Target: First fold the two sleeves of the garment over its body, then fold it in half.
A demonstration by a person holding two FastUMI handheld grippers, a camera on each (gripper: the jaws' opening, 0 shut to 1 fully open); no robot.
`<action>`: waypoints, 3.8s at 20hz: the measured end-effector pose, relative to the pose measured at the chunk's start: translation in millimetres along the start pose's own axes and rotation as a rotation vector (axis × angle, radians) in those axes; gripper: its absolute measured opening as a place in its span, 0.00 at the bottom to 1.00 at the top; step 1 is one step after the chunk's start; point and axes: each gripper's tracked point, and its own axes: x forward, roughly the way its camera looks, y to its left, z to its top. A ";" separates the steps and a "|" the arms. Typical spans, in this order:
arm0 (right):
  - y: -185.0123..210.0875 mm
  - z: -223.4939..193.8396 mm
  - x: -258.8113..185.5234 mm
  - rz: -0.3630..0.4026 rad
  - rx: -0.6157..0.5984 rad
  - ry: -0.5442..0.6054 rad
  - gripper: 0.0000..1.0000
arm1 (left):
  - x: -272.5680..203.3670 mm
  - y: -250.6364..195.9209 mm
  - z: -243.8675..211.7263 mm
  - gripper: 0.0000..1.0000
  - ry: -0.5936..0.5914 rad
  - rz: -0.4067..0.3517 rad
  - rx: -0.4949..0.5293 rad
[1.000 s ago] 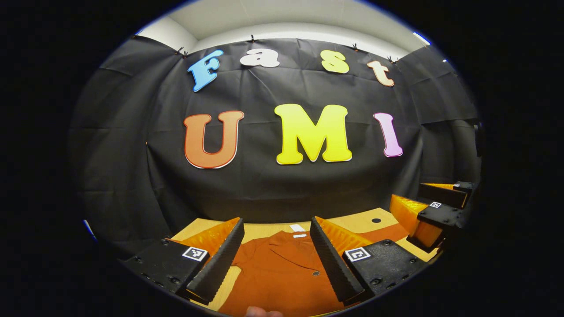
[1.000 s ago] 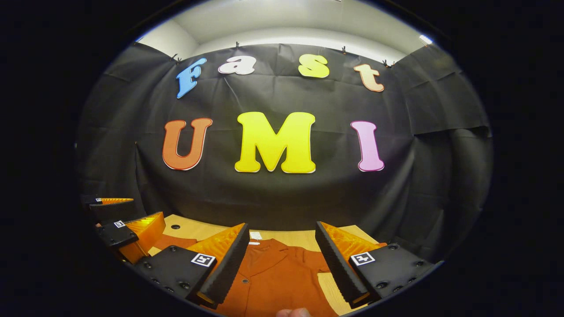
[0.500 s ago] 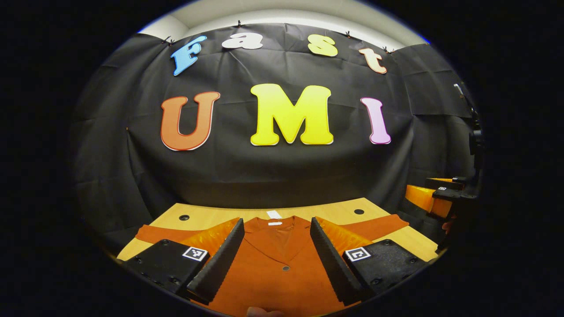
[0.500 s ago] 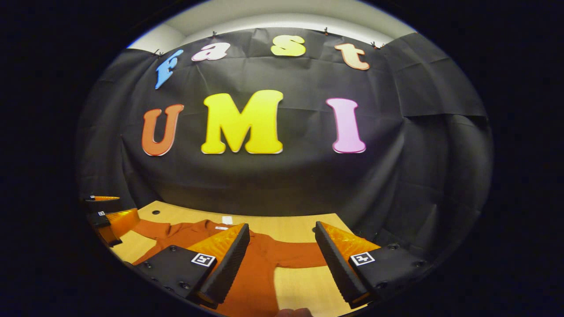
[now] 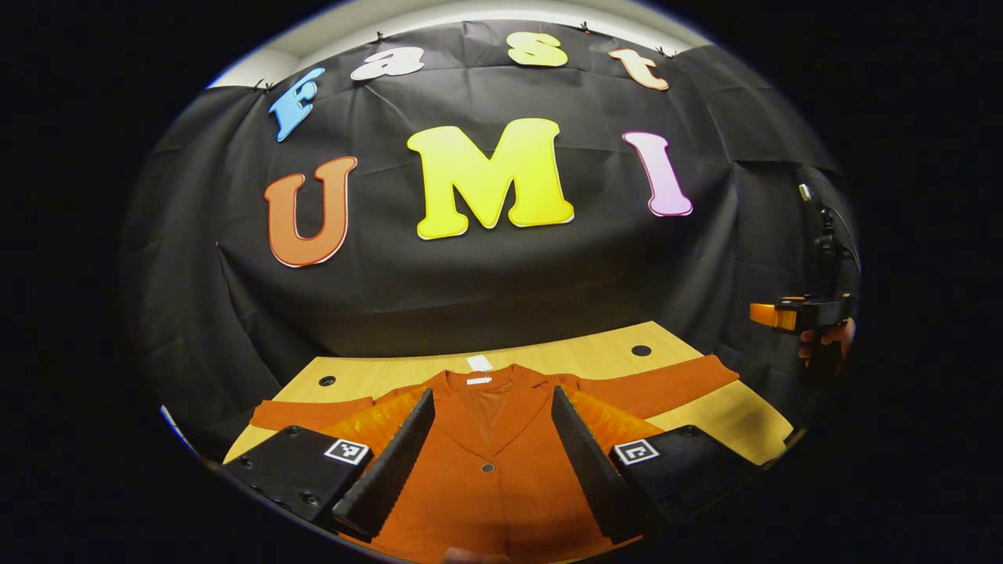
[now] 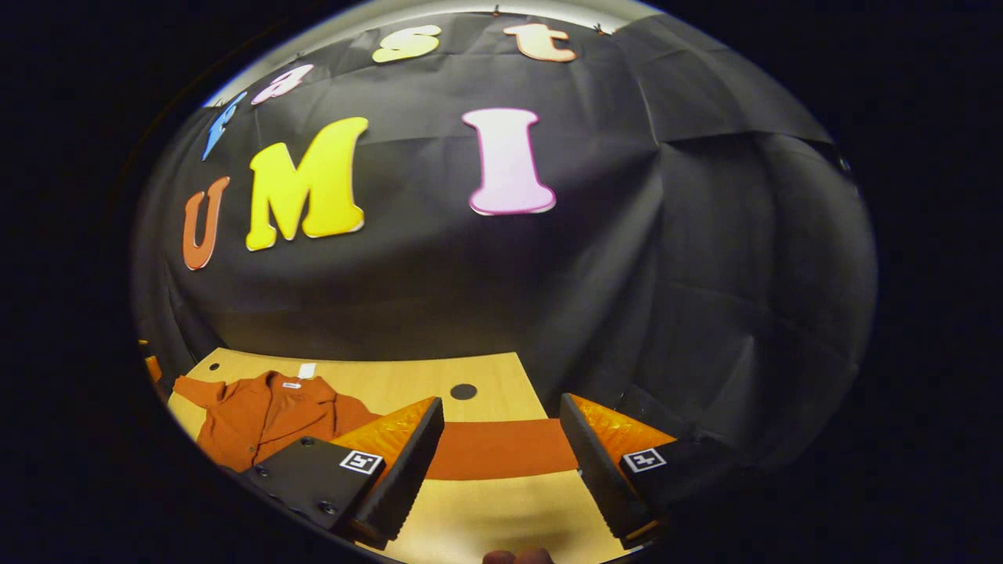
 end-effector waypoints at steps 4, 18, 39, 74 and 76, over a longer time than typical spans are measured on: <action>-28.7 -53.9 61.0 0.075 0.154 0.153 0.96 | -6.2 -11.8 -6.6 0.99 0.057 0.011 0.038; -64.6 -177.1 183.9 0.035 0.505 0.414 0.96 | 1.4 -19.0 -12.7 0.99 0.142 0.063 0.136; 54.8 -30.1 114.2 0.157 0.320 0.326 0.05 | -13.3 48.2 -30.1 0.99 0.083 0.088 -0.094; 691.3 -214.3 34.9 0.545 -0.132 0.549 0.27 | -132.6 437.6 -104.0 0.98 -0.012 0.483 -0.356; 677.2 -193.7 16.1 0.581 -0.117 0.527 0.56 | -117.0 440.7 -102.4 0.98 -0.009 0.449 -0.372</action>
